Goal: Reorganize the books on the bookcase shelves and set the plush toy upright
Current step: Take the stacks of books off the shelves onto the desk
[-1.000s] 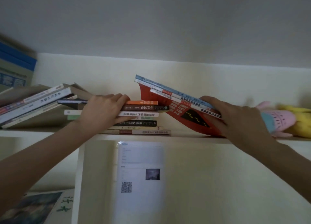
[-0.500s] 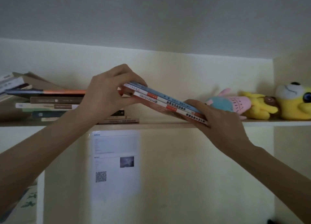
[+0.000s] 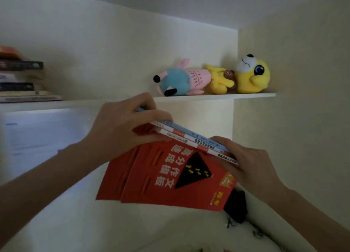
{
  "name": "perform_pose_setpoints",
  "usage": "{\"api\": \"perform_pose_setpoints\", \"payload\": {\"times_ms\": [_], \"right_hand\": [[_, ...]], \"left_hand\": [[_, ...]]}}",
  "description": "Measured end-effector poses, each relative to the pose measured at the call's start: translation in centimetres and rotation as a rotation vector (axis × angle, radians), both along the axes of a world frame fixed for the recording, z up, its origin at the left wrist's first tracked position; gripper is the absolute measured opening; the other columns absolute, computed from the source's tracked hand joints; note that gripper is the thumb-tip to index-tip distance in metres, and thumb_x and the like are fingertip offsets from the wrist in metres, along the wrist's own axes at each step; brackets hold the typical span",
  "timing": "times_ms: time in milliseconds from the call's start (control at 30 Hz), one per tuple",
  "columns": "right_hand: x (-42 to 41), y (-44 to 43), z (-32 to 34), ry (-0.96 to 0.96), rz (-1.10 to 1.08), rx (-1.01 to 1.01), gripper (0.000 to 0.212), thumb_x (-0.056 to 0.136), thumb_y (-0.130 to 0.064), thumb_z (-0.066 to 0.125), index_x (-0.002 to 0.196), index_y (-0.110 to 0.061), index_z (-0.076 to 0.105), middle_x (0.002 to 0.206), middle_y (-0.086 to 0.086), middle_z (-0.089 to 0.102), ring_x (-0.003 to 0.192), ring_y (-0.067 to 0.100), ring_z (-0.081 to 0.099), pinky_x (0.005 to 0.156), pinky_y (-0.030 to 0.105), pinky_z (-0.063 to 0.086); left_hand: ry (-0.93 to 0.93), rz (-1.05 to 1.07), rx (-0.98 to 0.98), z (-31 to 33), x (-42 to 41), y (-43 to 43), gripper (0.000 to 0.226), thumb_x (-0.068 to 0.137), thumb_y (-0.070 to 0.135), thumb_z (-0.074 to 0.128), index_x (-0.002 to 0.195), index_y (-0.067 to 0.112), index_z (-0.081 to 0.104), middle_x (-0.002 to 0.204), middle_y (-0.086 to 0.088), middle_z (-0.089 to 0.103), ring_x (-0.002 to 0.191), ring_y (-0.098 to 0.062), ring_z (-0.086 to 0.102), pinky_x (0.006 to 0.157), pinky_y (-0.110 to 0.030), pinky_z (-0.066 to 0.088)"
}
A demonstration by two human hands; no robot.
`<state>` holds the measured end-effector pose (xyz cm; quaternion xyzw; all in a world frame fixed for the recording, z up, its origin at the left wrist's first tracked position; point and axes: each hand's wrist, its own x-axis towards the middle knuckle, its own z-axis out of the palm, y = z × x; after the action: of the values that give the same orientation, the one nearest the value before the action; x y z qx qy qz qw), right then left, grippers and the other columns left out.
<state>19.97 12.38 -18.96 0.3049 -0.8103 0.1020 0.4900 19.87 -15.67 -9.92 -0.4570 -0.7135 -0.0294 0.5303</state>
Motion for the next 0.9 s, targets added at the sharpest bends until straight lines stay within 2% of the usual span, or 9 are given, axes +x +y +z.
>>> {"api": "perform_pose_setpoints", "payload": {"times_ms": [167,300,367,433,533,667,767,833,900], "right_hand": [[-0.5,4.0,-7.5,-0.209,-0.113,0.070,0.037,0.092,-0.048,0.040,0.123,-0.030,0.051,0.091,-0.017,0.072,0.057,0.001,0.063,0.045,0.016,0.046],[-3.0,5.7,-12.2,-0.302,-0.176,0.108,0.042,0.098,-0.053,0.023,0.119,-0.029,0.051,0.081,-0.015,0.071,0.055,0.000,0.062,0.042,0.015,0.041],[-4.9,6.3,-13.9,-0.308,-0.210,0.121,0.029,0.096,-0.046,0.042,0.118,-0.029,0.050,0.079,-0.013,0.071,0.053,0.004,0.062,0.040,0.017,0.044],[-6.7,6.6,-16.2,-0.311,-0.219,0.126,0.041,0.082,-0.032,0.070,0.117,-0.026,0.050,0.080,-0.008,0.071,0.053,0.009,0.063,0.041,0.021,0.047],[-7.8,5.9,-21.2,-0.375,-0.249,0.086,0.048,0.070,-0.026,0.078,0.113,-0.025,0.056,0.085,-0.004,0.072,0.060,0.014,0.066,0.050,0.024,0.052],[-7.2,4.1,-33.1,-0.758,-0.279,0.166,0.075,0.034,-0.033,0.097,0.101,-0.032,0.062,0.078,-0.011,0.070,0.061,0.007,0.066,0.049,0.022,0.055],[-6.0,2.3,-39.6,-0.989,-0.289,0.336,0.081,0.026,-0.048,0.093,0.098,-0.036,0.057,0.088,-0.007,0.071,0.073,0.013,0.071,0.056,0.026,0.057],[-5.9,1.4,-40.5,-1.007,-0.299,0.380,0.070,0.027,-0.048,0.091,0.091,-0.036,0.066,0.094,-0.002,0.072,0.081,0.020,0.072,0.064,0.031,0.059],[-6.4,0.9,-40.4,-1.031,-0.283,0.386,0.071,0.026,-0.050,0.090,0.090,-0.036,0.065,0.093,-0.003,0.070,0.081,0.020,0.071,0.062,0.029,0.058]], "left_hand": [[-0.324,-0.060,0.050,-9.6,-4.3,3.4,0.040,0.089,0.067,0.038,0.101,0.035,0.058,0.091,0.012,0.052,0.072,-0.006,0.052,0.053,-0.018,0.044],[-0.479,-0.005,0.013,-15.9,-7.7,5.5,0.047,0.088,0.067,0.035,0.095,0.030,0.063,0.087,0.014,0.058,0.063,-0.002,0.055,0.050,-0.016,0.042],[-0.522,0.030,-0.002,-17.9,-9.6,6.4,0.050,0.086,0.067,0.036,0.092,0.026,0.066,0.087,0.013,0.060,0.063,-0.001,0.056,0.047,-0.014,0.041],[-0.562,0.046,0.001,-20.1,-11.4,7.0,0.042,0.082,0.062,0.045,0.091,0.026,0.064,0.088,0.011,0.061,0.063,-0.003,0.059,0.045,-0.019,0.046],[-0.634,0.101,-0.070,-25.6,-13.1,7.0,0.028,0.071,0.047,0.068,0.088,0.030,0.055,0.083,0.010,0.060,0.056,-0.006,0.059,0.039,-0.022,0.048],[-0.994,0.218,-0.239,-37.9,-12.9,5.7,0.061,0.041,0.028,0.091,0.086,0.031,0.052,0.083,0.011,0.061,0.054,-0.004,0.058,0.043,-0.013,0.046],[-1.339,0.317,-0.364,-45.9,-10.8,4.5,0.049,0.072,0.034,0.077,0.117,0.027,0.058,0.122,0.007,0.059,0.101,-0.009,0.063,0.078,-0.017,0.050],[-1.458,0.378,-0.355,-48.6,-10.0,3.5,0.050,0.088,0.027,0.060,0.137,0.027,0.047,0.146,0.009,0.036,0.129,-0.014,0.044,0.101,-0.021,0.038],[-1.516,0.403,-0.331,-49.1,-10.3,2.9,0.049,0.090,0.027,0.059,0.137,0.030,0.047,0.146,0.009,0.036,0.129,-0.013,0.043,0.097,-0.015,0.034]]}}
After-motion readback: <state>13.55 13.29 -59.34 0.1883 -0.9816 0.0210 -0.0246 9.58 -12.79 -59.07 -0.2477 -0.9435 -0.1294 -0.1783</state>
